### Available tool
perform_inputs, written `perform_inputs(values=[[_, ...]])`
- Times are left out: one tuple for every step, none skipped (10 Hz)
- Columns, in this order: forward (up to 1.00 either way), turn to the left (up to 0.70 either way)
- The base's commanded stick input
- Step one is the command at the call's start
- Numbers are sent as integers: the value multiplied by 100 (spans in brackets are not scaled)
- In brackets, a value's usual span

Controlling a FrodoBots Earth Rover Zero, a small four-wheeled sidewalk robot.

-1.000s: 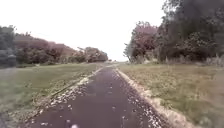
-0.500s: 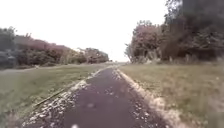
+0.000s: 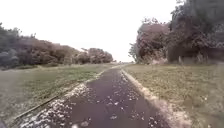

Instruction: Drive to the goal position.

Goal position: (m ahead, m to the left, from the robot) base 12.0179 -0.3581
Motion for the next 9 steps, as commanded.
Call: perform_inputs(values=[[100, 0], [100, 0], [100, 0], [100, 0], [100, 0], [100, 0], [100, 0], [100, 0], [100, 0]])
